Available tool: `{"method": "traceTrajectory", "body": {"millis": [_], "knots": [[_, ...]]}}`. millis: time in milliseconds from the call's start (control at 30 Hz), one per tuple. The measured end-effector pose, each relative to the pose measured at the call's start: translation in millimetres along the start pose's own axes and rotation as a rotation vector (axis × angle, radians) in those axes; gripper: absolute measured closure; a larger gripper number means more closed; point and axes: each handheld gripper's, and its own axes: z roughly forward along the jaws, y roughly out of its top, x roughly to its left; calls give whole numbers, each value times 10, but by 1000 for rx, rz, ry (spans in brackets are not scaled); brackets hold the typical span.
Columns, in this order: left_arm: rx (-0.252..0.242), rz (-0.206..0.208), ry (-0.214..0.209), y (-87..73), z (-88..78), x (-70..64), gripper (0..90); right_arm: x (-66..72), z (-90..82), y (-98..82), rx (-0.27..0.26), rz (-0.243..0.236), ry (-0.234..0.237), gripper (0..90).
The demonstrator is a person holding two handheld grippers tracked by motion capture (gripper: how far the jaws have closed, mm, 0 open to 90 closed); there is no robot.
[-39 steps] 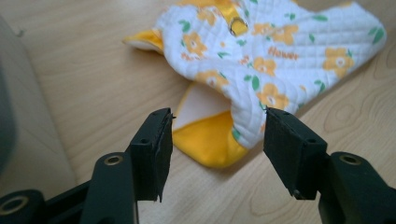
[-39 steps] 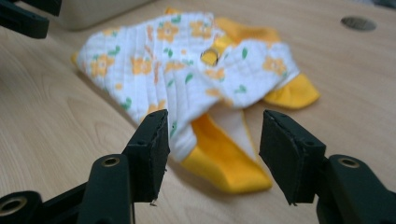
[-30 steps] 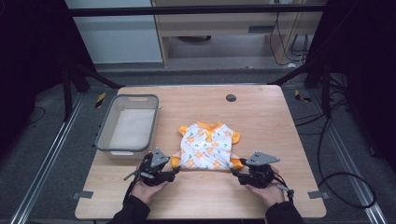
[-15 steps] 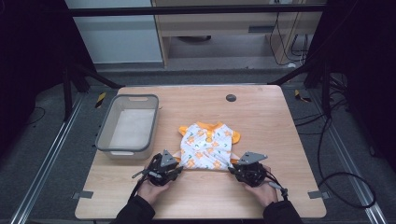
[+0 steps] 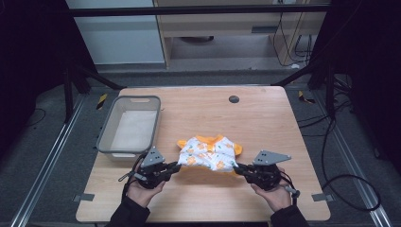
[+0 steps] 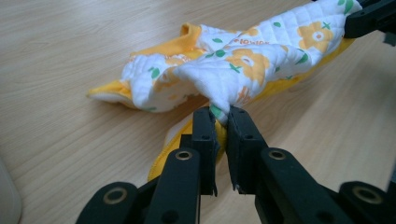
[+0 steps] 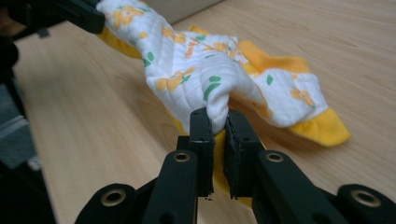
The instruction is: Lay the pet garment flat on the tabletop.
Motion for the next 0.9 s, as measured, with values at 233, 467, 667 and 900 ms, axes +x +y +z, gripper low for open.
{"method": "traceTrajectory", "body": {"millis": [233, 467, 667, 900], "knots": [[48, -24, 40, -59, 212, 58, 804, -87, 131, -29, 23, 57, -31, 809], [119, -41, 84, -168, 591, 228, 757, -287, 539, -204, 113, 53, -176, 747], [47, -4, 152, -166, 417, 196, 540, -240, 380, -174, 28, 13, -193, 667], [-48, -12, 179, -117, 109, 251, 456, -273, 160, -96, -62, 20, -214, 639]]}}
